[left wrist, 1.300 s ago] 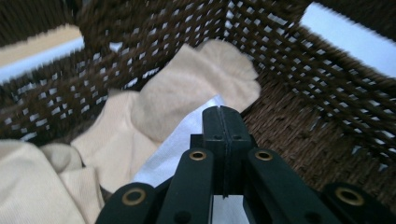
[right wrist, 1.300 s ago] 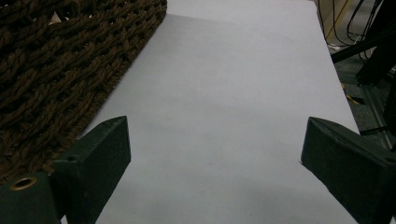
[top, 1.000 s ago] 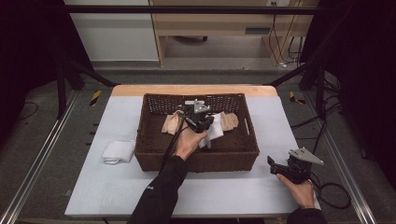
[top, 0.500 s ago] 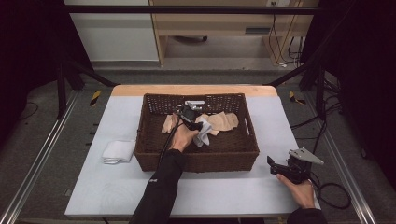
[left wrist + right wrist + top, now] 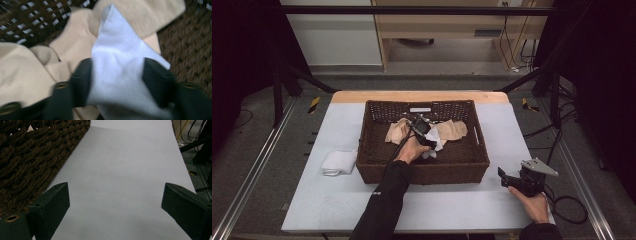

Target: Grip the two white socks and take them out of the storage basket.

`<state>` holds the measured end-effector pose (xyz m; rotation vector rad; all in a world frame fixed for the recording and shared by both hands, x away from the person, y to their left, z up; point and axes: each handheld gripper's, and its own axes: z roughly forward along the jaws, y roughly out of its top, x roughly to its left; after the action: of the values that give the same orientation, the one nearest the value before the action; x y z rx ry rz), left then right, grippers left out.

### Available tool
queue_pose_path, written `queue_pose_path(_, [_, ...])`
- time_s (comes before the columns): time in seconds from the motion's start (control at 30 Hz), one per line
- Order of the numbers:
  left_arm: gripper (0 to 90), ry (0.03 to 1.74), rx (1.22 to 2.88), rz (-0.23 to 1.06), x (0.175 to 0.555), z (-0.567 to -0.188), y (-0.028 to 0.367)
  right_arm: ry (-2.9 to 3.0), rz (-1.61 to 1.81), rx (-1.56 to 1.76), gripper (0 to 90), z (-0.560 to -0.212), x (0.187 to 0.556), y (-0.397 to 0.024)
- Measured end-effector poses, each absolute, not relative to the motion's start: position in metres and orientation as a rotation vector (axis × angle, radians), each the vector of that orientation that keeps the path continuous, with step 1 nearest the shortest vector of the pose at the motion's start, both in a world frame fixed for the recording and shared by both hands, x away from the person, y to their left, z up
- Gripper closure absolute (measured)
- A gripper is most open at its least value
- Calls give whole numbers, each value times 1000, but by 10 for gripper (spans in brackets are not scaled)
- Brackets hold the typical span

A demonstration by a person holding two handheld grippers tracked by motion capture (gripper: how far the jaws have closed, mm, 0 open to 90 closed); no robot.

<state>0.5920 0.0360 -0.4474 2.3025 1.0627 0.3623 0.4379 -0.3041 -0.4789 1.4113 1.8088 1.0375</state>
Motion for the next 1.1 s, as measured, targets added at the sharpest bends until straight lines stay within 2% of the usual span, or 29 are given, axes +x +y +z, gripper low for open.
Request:
queue_pose_path(0.1, [718, 1062, 2294, 324, 591, -443, 38, 1807, 1038, 1411, 82, -479, 438, -304])
queue_pose_path(0.13, [768, 1068, 2282, 319, 591, -441, 40, 1806, 1038, 1410, 82, -479, 438, -304])
queue_pose_path(0.2, [796, 1055, 2243, 345, 590, -435, 43, 1805, 1038, 1410, 82, -479, 438, -305])
queue_pose_path(0.53, [801, 916, 1945, 410, 570, -384, 61, 1800, 1033, 1408, 83, -479, 438, -305])
queue_pose_path(0.77, [801, 883, 1784, 479, 553, -340, 99, 1803, 1028, 1409, 83, -479, 438, -305])
queue_pose_path(1.1, [800, 855, 1626, 546, 522, -304, 154, 1807, 1020, 1404, 83, -479, 438, -304])
